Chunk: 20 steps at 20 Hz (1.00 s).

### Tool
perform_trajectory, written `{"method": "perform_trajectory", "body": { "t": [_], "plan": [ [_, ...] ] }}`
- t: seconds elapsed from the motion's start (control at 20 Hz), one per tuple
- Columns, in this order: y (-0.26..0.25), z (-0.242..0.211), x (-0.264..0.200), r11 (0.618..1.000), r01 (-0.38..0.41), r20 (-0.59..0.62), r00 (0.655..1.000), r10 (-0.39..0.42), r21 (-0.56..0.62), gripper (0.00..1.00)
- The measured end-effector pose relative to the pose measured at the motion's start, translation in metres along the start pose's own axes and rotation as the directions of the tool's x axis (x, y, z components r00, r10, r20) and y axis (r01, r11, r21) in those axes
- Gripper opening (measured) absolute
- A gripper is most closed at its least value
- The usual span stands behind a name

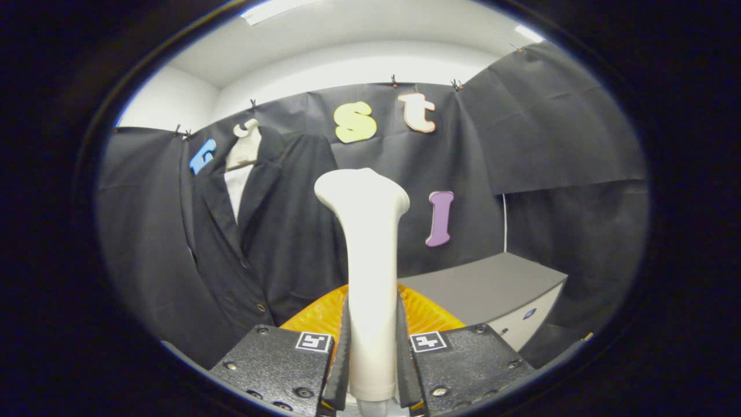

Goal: Iron the clothes twice with a garment steamer, once on the left side and once on the right side.

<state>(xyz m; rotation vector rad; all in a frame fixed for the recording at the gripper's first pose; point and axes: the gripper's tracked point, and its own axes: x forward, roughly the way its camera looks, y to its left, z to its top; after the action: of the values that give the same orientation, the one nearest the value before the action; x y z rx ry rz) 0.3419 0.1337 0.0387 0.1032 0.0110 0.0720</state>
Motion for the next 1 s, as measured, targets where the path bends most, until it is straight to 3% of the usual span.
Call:
{"method": "perform_trajectory", "body": {
  "t": [0.35,0.55,0.8,1.0],
  "plan": [
    [0.04,0.044,0.03,0.997,-0.063,0.195,0.978,0.07,-0.04,0.36],
    [0.05,0.073,0.052,0.996,-0.055,0.308,0.949,0.073,-0.069,0.36],
    [0.068,0.087,0.069,0.992,-0.074,0.343,0.933,0.107,-0.106,0.36],
    [0.07,0.079,0.081,0.989,-0.062,0.31,0.946,0.1,-0.131,0.36]
  ]
}}
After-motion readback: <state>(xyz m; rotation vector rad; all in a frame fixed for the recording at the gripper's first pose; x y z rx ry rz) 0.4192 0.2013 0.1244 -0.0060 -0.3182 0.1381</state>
